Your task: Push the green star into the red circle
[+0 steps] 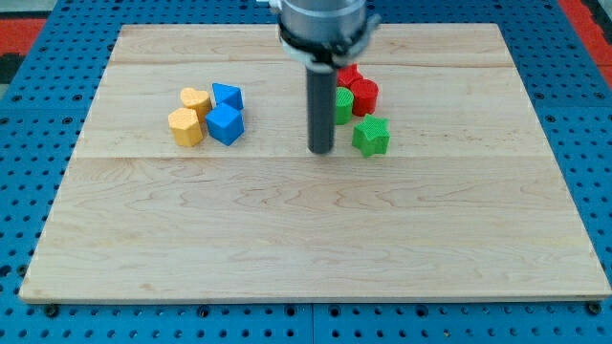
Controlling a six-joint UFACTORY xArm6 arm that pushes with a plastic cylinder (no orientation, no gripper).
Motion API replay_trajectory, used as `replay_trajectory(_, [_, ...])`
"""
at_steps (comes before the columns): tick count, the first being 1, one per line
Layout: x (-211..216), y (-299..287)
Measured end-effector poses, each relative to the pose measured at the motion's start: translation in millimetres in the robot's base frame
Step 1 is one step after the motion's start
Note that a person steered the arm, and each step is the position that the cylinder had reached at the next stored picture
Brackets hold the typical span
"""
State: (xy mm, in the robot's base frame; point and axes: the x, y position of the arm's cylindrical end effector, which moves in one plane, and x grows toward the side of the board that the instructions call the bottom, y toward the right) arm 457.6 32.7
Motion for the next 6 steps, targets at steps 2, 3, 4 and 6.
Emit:
replay_trajectory(2, [-26.6,26.6])
replay_trajectory(3, [-49.1,26.0])
replay_trajectory(4, [-49.9,2.7])
replay_trajectory(6, [-49.6,1.6])
